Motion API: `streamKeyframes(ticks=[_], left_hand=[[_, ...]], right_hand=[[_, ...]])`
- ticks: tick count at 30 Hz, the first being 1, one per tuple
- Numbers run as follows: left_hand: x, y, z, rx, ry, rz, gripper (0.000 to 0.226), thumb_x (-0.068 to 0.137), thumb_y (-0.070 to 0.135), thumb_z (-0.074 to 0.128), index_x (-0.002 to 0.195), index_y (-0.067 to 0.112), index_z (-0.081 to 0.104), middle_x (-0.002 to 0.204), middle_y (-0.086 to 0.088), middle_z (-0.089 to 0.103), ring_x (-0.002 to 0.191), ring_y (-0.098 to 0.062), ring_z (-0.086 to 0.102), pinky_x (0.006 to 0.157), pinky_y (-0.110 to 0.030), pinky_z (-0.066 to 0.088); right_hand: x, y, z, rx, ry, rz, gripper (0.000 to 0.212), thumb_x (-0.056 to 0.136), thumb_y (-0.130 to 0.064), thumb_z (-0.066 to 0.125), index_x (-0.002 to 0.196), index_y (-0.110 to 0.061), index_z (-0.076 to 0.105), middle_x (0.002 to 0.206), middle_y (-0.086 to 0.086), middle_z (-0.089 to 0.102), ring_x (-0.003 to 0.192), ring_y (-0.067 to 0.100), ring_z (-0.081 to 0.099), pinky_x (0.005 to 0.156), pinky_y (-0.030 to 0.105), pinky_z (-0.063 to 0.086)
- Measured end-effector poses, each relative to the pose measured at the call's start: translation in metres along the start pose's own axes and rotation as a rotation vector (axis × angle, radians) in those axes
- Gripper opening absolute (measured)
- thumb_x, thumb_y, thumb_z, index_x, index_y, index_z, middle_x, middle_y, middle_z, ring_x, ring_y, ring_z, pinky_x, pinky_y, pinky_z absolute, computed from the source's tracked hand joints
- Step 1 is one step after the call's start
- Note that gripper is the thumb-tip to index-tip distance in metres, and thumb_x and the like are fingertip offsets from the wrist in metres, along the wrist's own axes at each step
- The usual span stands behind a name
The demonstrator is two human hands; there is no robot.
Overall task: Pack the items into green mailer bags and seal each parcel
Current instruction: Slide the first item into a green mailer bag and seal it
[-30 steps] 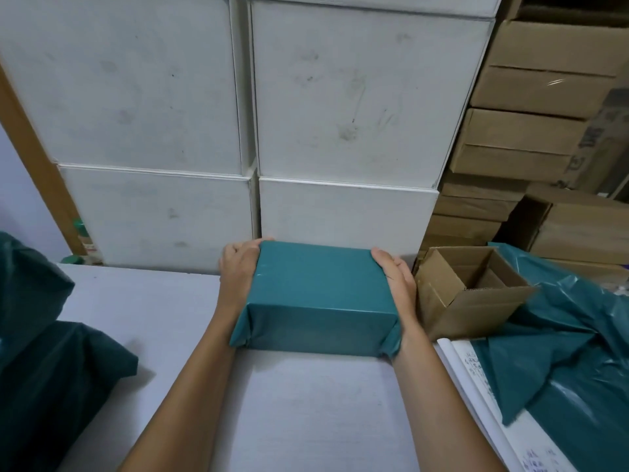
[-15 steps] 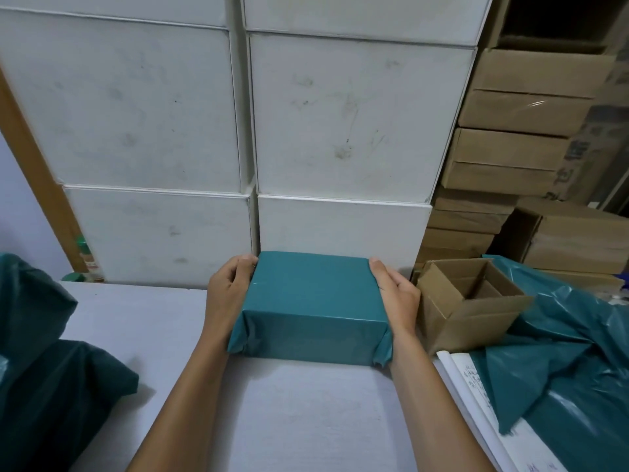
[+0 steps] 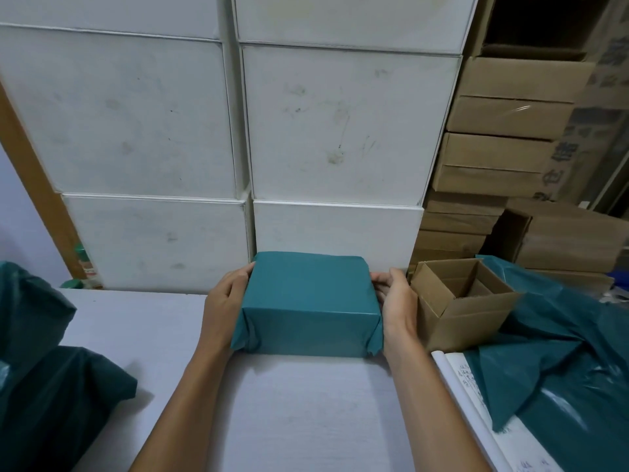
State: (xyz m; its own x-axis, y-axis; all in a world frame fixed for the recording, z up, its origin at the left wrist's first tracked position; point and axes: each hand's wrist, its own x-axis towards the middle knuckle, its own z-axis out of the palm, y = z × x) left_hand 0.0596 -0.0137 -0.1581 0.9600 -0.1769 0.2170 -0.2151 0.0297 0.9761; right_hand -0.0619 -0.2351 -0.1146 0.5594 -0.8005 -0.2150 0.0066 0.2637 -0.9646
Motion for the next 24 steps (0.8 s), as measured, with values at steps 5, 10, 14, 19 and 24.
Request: streamKeyframes(ticks=[5,10,14,19,24], left_hand=[[-0.003,0.012,-0.005,-0.055,-0.038,-0.083,0.039,0.103,0.036,0.045,0.116,0.028,0.081,0.120,0.005,0.080,0.118,-0.021,0.071,0.094,-0.038,0.054],[-0.006,0.022,-0.005,-0.085,-0.069,-0.099,0.046,0.095,0.045,0.043,0.110,0.023,0.080,0.117,0.001,0.080,0.116,-0.022,0.071,0.090,-0.037,0.052],[-0.004,0.025,-0.007,-0.074,-0.076,-0.131,0.042,0.102,0.042,0.042,0.112,0.023,0.078,0.118,0.001,0.079,0.116,-0.021,0.070,0.088,-0.037,0.053],[-0.001,0.040,-0.011,0.004,-0.020,-0.108,0.044,0.100,0.044,0.041,0.115,0.021,0.074,0.123,-0.001,0.072,0.119,-0.022,0.064,0.091,-0.037,0.052],[-0.010,0.092,-0.013,0.113,0.056,0.079,0.056,0.097,0.049,0.036,0.135,0.022,0.068,0.136,0.008,0.067,0.130,-0.013,0.058,0.116,-0.044,0.044]], right_hand=[[-0.011,-0.011,-0.004,-0.162,-0.034,-0.047,0.033,0.092,-0.040,0.055,0.082,-0.020,0.079,0.088,0.002,0.083,0.093,0.032,0.077,0.085,0.049,0.061],[-0.013,-0.017,-0.003,-0.369,-0.004,-0.200,0.041,0.096,-0.038,0.051,0.077,-0.004,0.065,0.084,0.017,0.076,0.078,0.037,0.069,0.066,0.039,0.047],[-0.016,-0.020,-0.002,-0.476,0.014,-0.311,0.039,0.094,-0.035,0.051,0.061,-0.017,0.046,0.061,0.008,0.047,0.064,0.023,0.044,0.061,0.037,0.036],[-0.028,-0.041,-0.006,-0.626,0.078,-0.437,0.036,0.100,-0.031,0.053,0.071,-0.012,0.064,0.066,-0.001,0.062,0.070,0.021,0.057,0.063,0.033,0.043],[-0.070,-0.062,0.018,-0.541,-0.045,-0.586,0.029,0.102,-0.029,0.057,0.122,-0.020,0.075,0.121,-0.006,0.075,0.114,0.015,0.066,0.102,0.037,0.054]])
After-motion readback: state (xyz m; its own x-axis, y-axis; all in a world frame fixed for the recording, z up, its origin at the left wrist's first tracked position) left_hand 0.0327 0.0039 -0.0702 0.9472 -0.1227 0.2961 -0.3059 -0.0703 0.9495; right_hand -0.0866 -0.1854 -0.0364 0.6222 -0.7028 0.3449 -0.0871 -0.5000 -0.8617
